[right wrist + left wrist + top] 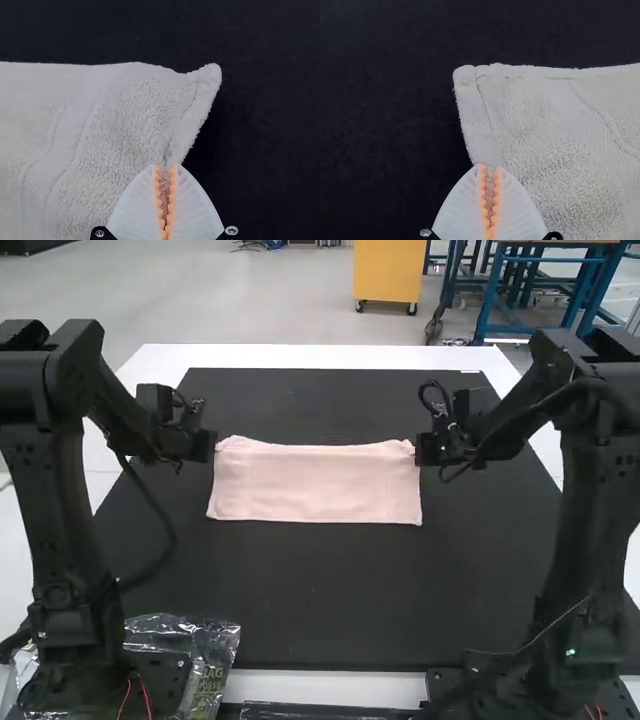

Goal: Fold the towel.

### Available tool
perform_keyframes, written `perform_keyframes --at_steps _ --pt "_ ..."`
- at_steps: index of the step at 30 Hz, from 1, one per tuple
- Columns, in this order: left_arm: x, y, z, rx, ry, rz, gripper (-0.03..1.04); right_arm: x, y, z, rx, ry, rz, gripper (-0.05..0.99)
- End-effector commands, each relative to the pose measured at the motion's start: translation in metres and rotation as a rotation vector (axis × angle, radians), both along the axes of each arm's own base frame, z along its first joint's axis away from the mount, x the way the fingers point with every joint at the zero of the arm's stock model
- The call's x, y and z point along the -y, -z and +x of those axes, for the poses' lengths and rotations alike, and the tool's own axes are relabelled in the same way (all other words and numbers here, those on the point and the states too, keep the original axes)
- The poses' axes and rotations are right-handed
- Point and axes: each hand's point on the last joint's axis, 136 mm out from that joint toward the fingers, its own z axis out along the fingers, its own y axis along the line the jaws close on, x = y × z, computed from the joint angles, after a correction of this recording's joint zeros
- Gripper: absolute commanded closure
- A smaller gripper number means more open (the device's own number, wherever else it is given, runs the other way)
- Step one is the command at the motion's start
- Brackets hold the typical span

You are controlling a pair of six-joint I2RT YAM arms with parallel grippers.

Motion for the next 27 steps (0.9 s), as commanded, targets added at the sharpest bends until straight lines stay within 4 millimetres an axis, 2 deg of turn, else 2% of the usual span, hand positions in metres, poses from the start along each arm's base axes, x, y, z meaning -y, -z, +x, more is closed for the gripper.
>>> perform_keyframes --at_steps 1,7,12,17,21,27 --pt "-0.024 -0.025 0.001 0.043 -0.038 0.033 0.99 0.02 -0.019 -0.005 0.019 0.045 0.008 0.96" --pt "-0.022 -0.029 -0.028 0.016 -0.029 0.048 0.99 0.018 -0.022 -0.033 -0.015 0.022 0.024 0.96" --pt "-0.017 -0.023 -0.056 -0.018 -0.026 0.047 0.99 0.018 -0.017 -0.061 -0.048 0.009 0.038 0.96" --pt "-0.013 -0.022 -0.081 -0.025 -0.016 0.058 0.99 0.019 -0.023 -0.083 -0.052 0.007 0.043 0.96" --pt "-0.01 -0.019 -0.102 -0.037 -0.012 0.06 0.99 0.018 -0.018 -0.104 -0.08 0.004 0.055 0.96" --pt "-0.006 -0.007 -0.126 -0.064 -0.012 0.059 0.99 0.016 0.007 -0.138 -0.161 -0.014 0.064 0.96"
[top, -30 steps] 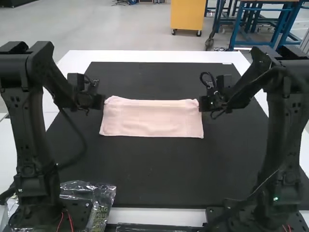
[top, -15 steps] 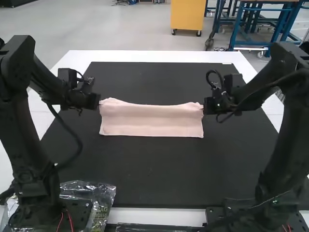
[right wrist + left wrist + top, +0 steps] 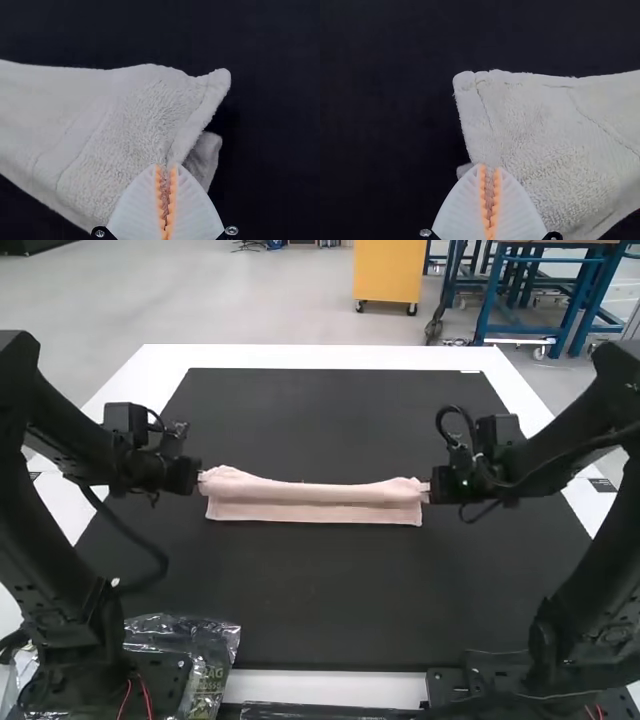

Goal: Fold the towel.

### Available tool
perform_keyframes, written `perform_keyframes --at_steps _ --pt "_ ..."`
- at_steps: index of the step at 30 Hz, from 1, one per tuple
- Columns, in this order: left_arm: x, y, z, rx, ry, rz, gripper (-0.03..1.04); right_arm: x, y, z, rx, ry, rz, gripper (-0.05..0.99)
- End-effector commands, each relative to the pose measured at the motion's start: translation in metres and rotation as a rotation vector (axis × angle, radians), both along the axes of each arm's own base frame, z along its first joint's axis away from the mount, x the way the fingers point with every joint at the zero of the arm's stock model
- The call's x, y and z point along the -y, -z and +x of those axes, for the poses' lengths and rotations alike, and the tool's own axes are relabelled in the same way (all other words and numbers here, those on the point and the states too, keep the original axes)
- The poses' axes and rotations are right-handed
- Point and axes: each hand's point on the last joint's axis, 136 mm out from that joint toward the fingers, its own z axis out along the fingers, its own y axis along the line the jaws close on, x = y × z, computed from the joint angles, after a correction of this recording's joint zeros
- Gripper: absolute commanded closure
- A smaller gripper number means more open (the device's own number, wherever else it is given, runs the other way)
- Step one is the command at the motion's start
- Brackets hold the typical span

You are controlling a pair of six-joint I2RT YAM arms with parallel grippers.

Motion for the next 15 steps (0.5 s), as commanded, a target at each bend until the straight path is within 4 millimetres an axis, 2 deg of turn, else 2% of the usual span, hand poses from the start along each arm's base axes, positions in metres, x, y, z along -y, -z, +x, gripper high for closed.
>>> perform_keyframes --at_steps 1,2,4,5,6,7,8,11,15 --pt "-0.013 0.003 -0.006 0.01 -0.032 0.039 0.99 0.008 0.008 -0.011 -0.031 0.023 0.009 0.95" --pt "-0.013 0.006 -0.009 0.007 -0.032 0.045 0.99 0.007 0.013 -0.016 -0.047 0.022 0.007 0.85" --pt "-0.015 0.012 -0.013 0.014 -0.044 0.056 0.95 0.008 0.018 -0.018 -0.054 0.026 0.004 0.45" --pt "-0.015 0.015 -0.014 0.02 -0.048 0.06 0.78 0.009 0.021 -0.018 -0.059 0.032 -0.001 0.27" --pt "-0.015 0.016 -0.016 0.025 -0.049 0.06 0.48 0.01 0.021 -0.017 -0.059 0.036 -0.003 0.12" --pt "-0.015 0.016 -0.017 0.032 -0.049 0.06 0.21 0.01 0.019 -0.015 -0.055 0.037 -0.002 0.07" --pt "-0.015 0.015 -0.016 0.041 -0.053 0.057 0.03 0.01 0.017 -0.013 -0.05 0.037 0.002 0.04" --pt "-0.017 0.009 -0.012 0.061 -0.083 0.028 0.03 0.006 0.009 -0.005 -0.028 0.031 0.011 0.03" --pt "-0.032 -0.011 -0.001 0.13 -0.156 -0.011 0.03 0.004 0.003 0.003 -0.009 0.029 0.017 0.03"
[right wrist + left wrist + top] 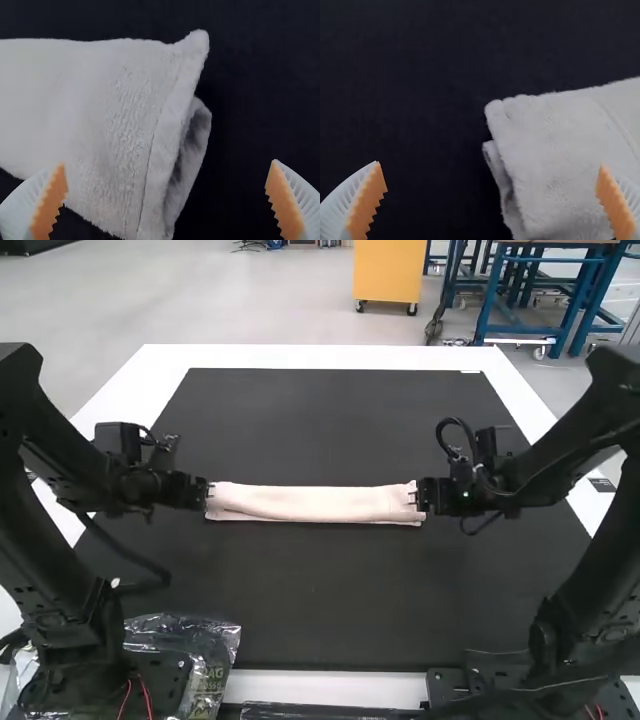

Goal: Fold the towel.

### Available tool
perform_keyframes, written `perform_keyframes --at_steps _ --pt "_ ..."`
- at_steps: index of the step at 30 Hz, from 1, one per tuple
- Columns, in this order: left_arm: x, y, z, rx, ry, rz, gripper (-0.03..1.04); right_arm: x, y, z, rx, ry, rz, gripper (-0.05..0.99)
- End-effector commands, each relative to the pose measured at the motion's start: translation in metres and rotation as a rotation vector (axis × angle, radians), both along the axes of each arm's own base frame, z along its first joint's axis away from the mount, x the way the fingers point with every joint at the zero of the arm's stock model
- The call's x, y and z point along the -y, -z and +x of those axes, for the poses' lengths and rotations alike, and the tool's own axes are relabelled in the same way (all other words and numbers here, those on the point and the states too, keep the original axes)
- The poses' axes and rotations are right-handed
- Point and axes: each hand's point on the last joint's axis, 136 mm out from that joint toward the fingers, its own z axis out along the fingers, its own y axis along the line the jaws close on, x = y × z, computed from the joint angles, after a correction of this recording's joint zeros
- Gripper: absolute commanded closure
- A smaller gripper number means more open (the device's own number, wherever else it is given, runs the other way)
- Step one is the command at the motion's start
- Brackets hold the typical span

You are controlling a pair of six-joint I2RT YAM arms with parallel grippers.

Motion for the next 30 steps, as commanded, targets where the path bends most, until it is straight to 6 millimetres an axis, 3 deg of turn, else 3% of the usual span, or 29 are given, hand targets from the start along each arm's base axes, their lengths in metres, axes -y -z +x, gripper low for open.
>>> perform_keyframes --at_steps 1,11,28,30 --pt "-0.017 -0.022 0.009 0.06 -0.077 -0.035 0.03 0.001 -0.011 0.015 0.032 0.016 0.012 0.03" --pt "-0.039 -0.033 0.009 0.079 -0.131 -0.055 0.04 -0.003 0.01 0.018 -0.001 0.007 0.006 0.03" --pt "-0.034 -0.026 0.001 0.05 -0.123 -0.087 0.04 -0.042 0.026 0.006 -0.017 -0.086 -0.006 0.03" --pt "-0.034 -0.026 0.001 0.051 -0.123 -0.088 0.04 -0.04 0.033 0.006 -0.026 -0.083 -0.01 0.15"
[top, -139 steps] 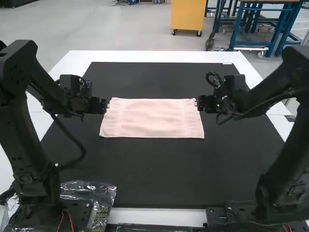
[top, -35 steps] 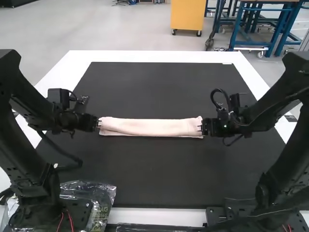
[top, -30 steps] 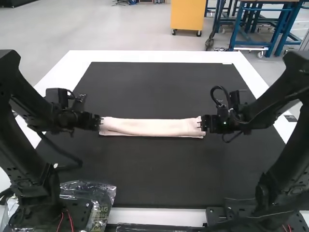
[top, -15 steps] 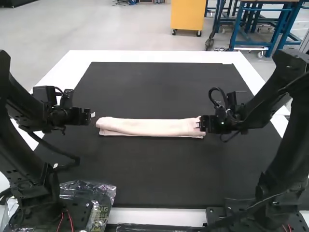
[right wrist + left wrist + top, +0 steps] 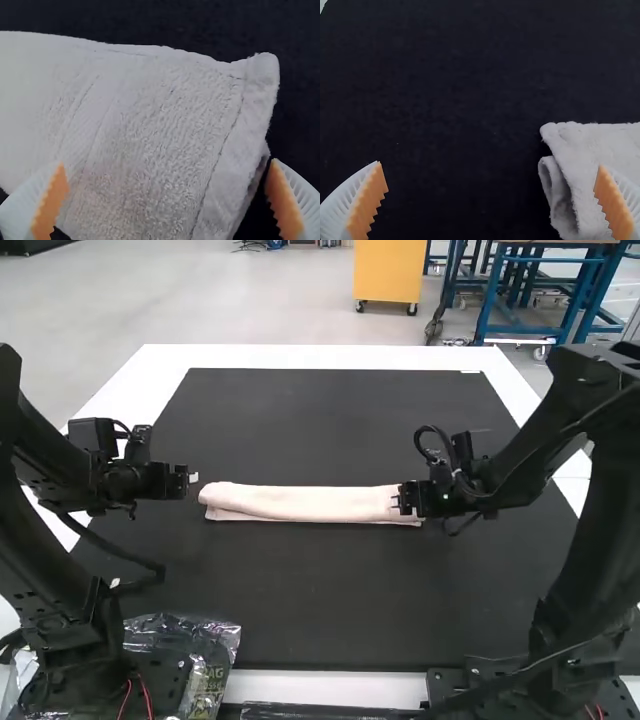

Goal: Fold the towel.

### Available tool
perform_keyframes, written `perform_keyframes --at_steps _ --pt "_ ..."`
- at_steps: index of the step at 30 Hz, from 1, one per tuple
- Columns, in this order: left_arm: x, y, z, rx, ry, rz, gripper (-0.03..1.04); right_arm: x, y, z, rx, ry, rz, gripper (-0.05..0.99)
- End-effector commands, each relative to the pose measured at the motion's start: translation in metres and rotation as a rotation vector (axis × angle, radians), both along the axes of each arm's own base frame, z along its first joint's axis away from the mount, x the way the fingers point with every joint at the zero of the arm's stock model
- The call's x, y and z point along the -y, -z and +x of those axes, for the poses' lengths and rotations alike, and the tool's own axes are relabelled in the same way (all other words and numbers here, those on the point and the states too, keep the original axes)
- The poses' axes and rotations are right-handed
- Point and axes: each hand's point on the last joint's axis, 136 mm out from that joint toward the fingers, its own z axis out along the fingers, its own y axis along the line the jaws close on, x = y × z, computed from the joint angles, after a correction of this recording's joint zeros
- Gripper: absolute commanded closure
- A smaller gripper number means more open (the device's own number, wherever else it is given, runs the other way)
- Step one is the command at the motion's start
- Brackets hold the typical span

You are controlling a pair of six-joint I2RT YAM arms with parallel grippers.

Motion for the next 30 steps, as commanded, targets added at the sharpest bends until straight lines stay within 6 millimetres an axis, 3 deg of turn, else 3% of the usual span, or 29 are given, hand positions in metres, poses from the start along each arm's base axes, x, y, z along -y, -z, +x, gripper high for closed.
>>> perform_keyframes --at_steps 1,2,4,7,9,16,19,24,30 --pt "0.0 -0.009 0.001 0.026 0.004 -0.014 0.04 -0.009 0.018 -0.006 -0.05 -0.026 0.009 0.28" --pt "0.001 -0.009 0.001 0.025 0.005 -0.015 0.04 -0.012 0.023 -0.01 -0.071 -0.045 0.024 0.47" --pt "0.001 -0.009 0.0 0.024 0.008 -0.018 0.04 -0.019 0.036 -0.02 -0.118 -0.084 0.051 0.98" --pt "0.001 -0.008 0.0 0.021 0.008 -0.019 0.04 -0.016 0.045 -0.024 -0.152 -0.085 0.058 0.96" --pt "0.001 -0.01 0.001 0.027 0.008 -0.018 0.04 -0.012 0.037 -0.02 -0.146 -0.076 0.07 0.96" --pt "0.0 -0.021 0.006 0.055 0.005 -0.016 0.04 0.051 -0.043 0.018 -0.005 0.078 0.088 0.96" --pt "0.0 -0.025 0.009 0.065 0.007 -0.014 0.04 0.067 -0.071 0.026 0.034 0.103 0.082 0.96" --pt "0.001 -0.026 0.01 0.071 0.011 -0.012 0.04 0.048 -0.083 0.025 0.032 0.063 0.101 0.96" --pt "0.001 -0.028 0.011 0.08 0.012 -0.004 0.04 -0.025 -0.083 0.01 0.024 -0.071 0.105 0.96"
